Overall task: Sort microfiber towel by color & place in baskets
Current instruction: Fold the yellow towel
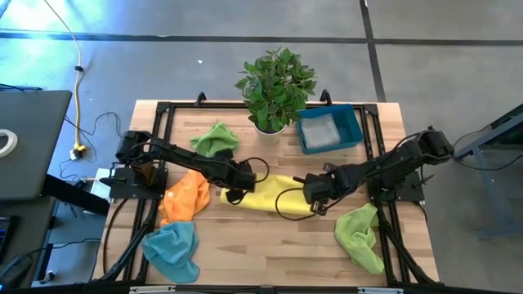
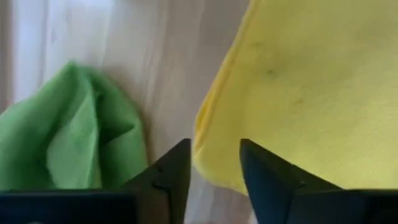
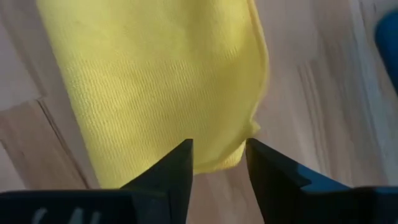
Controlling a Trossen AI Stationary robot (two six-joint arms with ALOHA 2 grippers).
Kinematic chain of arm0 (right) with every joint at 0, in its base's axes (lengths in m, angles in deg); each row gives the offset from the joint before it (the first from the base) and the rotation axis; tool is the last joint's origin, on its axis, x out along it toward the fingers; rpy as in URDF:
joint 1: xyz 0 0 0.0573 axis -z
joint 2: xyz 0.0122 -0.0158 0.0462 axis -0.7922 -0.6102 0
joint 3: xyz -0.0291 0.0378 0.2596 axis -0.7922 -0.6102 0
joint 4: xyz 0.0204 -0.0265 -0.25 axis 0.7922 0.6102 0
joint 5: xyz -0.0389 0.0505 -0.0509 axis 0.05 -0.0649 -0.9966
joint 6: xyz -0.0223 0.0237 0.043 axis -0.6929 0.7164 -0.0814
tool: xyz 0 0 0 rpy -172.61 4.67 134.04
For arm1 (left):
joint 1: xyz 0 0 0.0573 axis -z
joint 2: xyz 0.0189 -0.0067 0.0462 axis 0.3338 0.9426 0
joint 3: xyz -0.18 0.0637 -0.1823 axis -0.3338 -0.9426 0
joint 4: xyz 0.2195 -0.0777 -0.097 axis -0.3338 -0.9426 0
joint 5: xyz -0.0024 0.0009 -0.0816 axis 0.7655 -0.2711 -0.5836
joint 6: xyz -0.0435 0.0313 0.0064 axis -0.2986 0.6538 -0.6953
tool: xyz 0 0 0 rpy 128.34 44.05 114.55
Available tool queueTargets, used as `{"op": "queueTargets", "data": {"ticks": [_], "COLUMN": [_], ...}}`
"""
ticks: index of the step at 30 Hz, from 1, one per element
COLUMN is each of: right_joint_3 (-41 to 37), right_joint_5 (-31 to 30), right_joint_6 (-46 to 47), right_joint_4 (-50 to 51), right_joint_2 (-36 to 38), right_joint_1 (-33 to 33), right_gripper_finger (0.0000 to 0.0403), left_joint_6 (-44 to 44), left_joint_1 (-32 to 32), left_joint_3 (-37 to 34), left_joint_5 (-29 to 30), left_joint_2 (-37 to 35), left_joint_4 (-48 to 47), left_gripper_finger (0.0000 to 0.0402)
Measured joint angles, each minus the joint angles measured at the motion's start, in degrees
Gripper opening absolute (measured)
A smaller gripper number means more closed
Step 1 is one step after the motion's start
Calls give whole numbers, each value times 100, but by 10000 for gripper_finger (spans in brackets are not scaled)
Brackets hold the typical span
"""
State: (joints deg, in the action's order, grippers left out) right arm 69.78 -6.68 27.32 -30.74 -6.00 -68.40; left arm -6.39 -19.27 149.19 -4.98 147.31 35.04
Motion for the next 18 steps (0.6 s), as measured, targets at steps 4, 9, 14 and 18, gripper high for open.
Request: {"op": "queueTargets", "data": {"ticks": [4,9,14,18], "right_joint_3": [122,131,131,131], "right_joint_5": [273,581,423,276], "right_joint_6": [648,2059,3713,4521], "right_joint_4": [295,241,215,20], "right_joint_2": [2,2,2,2], "right_joint_1": [30,-21,-249,-460], "right_gripper_finger": [153,148,142,142], "left_joint_6": [-278,21,393,393], "left_joint_1": [0,24,69,92], "left_joint_3": [69,103,103,103], "left_joint_5": [18,-889,-1561,-1519], "left_joint_2": [-11,-57,32,102], "left_joint_4": [-505,-749,-329,-28], "left_gripper_finger": [154,148,137,132]}}
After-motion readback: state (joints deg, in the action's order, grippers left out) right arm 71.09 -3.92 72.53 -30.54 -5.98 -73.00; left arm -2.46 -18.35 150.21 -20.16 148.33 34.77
